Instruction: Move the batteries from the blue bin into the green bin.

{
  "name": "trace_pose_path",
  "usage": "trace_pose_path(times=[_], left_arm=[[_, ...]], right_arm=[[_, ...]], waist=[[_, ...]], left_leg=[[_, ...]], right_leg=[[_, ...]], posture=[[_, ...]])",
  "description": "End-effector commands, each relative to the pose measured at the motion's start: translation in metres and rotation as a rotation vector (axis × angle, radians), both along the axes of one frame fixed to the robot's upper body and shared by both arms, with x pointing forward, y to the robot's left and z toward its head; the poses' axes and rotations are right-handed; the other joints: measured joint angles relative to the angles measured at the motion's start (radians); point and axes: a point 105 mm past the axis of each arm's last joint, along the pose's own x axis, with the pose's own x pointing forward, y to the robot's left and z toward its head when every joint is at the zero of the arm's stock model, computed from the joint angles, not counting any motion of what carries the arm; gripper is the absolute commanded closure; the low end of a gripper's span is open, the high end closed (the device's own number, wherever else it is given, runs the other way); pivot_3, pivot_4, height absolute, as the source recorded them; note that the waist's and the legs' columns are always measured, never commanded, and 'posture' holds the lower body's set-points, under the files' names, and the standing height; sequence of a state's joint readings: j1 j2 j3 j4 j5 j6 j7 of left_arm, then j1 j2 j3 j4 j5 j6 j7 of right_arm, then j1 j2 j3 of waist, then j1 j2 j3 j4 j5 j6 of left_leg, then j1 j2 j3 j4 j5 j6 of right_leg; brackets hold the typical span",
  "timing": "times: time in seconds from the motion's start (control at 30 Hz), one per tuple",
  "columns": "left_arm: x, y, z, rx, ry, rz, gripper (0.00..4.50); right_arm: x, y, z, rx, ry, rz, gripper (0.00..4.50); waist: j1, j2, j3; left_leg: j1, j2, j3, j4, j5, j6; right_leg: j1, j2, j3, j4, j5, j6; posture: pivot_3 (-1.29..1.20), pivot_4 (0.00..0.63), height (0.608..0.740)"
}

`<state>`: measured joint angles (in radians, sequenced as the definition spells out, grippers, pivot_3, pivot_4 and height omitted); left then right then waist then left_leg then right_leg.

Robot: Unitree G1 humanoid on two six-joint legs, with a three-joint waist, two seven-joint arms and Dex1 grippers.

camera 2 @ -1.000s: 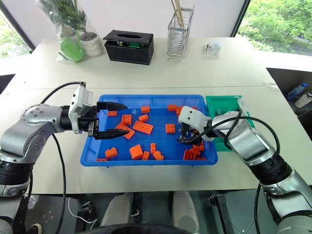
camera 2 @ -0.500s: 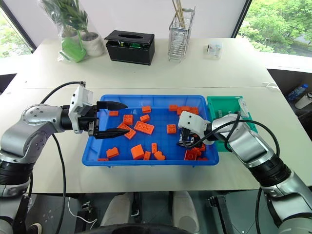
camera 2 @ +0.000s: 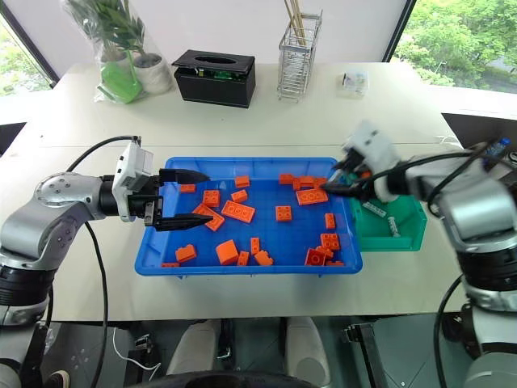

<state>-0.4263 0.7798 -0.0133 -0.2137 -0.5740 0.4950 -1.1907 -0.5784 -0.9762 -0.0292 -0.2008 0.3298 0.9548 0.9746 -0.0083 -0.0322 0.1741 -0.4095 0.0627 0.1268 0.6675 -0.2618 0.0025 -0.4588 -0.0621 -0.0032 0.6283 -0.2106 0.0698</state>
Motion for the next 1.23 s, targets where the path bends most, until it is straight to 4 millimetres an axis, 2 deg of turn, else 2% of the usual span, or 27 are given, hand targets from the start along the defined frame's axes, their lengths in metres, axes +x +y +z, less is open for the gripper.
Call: trace_pose_path(times=[0.03, 0.1, 0.23, 0.27, 0.33, 0.4, 0.57, 0.63, 0.77, 0.97, 1.07, 1.23], left_arm=[[-0.001, 0.008, 0.009, -0.007, -0.021, 0.007, 0.00], [0.002, 0.012, 0.010, -0.006, -0.020, 0.019, 0.00], [0.007, 0.017, 0.023, -0.041, -0.033, 0.043, 0.00], [0.009, 0.017, 0.027, -0.052, -0.038, 0.049, 0.00], [0.011, 0.018, 0.034, -0.074, -0.049, 0.061, 0.00], [0.012, 0.022, 0.039, -0.090, -0.051, 0.073, 0.00], [0.002, 0.031, 0.056, -0.135, -0.026, 0.070, 0.00], [0.000, 0.041, 0.060, -0.128, -0.034, 0.098, 0.00], [-0.011, 0.063, 0.061, -0.064, -0.040, 0.140, 0.00], [-0.023, 0.090, 0.055, 0.069, -0.041, 0.172, 0.00], [-0.024, 0.096, 0.055, 0.096, -0.034, 0.176, 0.00], [-0.026, 0.093, 0.060, 0.094, -0.038, 0.148, 0.00]], right_arm=[[-0.004, -0.032, 0.001, -0.035, -0.012, -0.065, 2.27], [-0.008, -0.041, -0.007, -0.042, 0.008, -0.089, 2.27], [-0.003, -0.063, -0.016, -0.130, -0.052, -0.151, 0.24], [-0.002, -0.064, -0.013, -0.112, -0.075, -0.150, 0.09], [-0.002, -0.059, 0.002, -0.012, -0.130, -0.107, 0.09], [-0.013, -0.062, 0.015, 0.041, -0.134, -0.048, 0.09], [-0.045, -0.089, 0.047, 0.110, -0.126, 0.027, 0.09], [-0.058, -0.104, 0.052, 0.107, -0.097, 0.033, 0.09], [-0.076, -0.125, 0.045, 0.110, -0.041, 0.037, 0.09], [-0.078, -0.131, 0.024, 0.120, -0.002, 0.035, 0.09], [-0.073, -0.131, 0.018, 0.147, 0.014, 0.023, 0.09], [-0.071, -0.126, 0.014, 0.162, 0.033, 0.054, 0.09]], waist=[[0.001, 0.000, 0.000], [-0.003, 0.000, 0.000], [-0.010, 0.000, 0.000], [-0.010, 0.000, 0.000], [-0.008, 0.000, 0.000], [-0.006, 0.000, 0.000], [0.000, 0.000, 0.001], [-0.003, 0.000, 0.000], [-0.011, 0.000, 0.000], [-0.010, 0.001, 0.000], [-0.008, 0.001, 0.000], [-0.004, 0.002, 0.001]], left_leg=[[0.000, 0.000, 0.000, 0.000, 0.000, 0.000], [0.000, 0.000, 0.000, 0.000, 0.000, 0.000], [0.001, 0.000, 0.001, 0.000, 0.000, 0.000], [0.001, 0.000, 0.001, 0.000, 0.000, 0.000], [0.001, 0.000, 0.001, 0.000, 0.000, 0.000], [0.001, 0.000, 0.001, 0.000, 0.000, 0.000], [0.000, 0.000, 0.000, 0.000, 0.000, 0.000], [0.000, 0.000, 0.000, 0.000, 0.000, 0.001], [0.002, 0.000, 0.001, 0.000, 0.000, 0.000], [0.003, 0.001, 0.001, 0.000, 0.000, 0.000], [0.003, 0.001, 0.002, 0.000, 0.000, 0.000], [0.002, 0.001, 0.002, 0.000, 0.000, 0.000]], right_leg=[[0.000, 0.000, 0.000, 0.000, 0.000, 0.000], [0.000, 0.000, 0.000, -0.001, 0.000, 0.000], [-0.001, 0.001, 0.001, 0.001, 0.000, 0.001], [-0.001, 0.001, 0.001, 0.001, 0.000, 0.001], [-0.001, 0.001, 0.001, 0.001, 0.000, 0.001], [-0.001, 0.001, 0.001, 0.001, 0.000, 0.001], [0.000, 0.000, 0.000, 0.001, 0.001, 0.004], [0.000, 0.000, 0.000, 0.000, 0.001, 0.003], [0.001, 0.000, 0.000, 0.000, 0.000, 0.002], [0.000, 0.000, 0.001, 0.001, -0.001, 0.001], [0.000, 0.000, 0.001, 0.001, -0.001, 0.001], [0.000, -0.001, 0.001, 0.001, -0.001, 0.000]], posture=[[0.00, 0.150, 0.736], [0.00, 0.150, 0.736], [0.00, 0.150, 0.736], [0.00, 0.150, 0.736], [0.00, 0.150, 0.736], [0.00, 0.150, 0.736], [0.00, 0.150, 0.736], [0.00, 0.150, 0.736], [0.00, 0.150, 0.736], [0.00, 0.150, 0.736], [0.00, 0.150, 0.736], [0.00, 0.150, 0.736]])
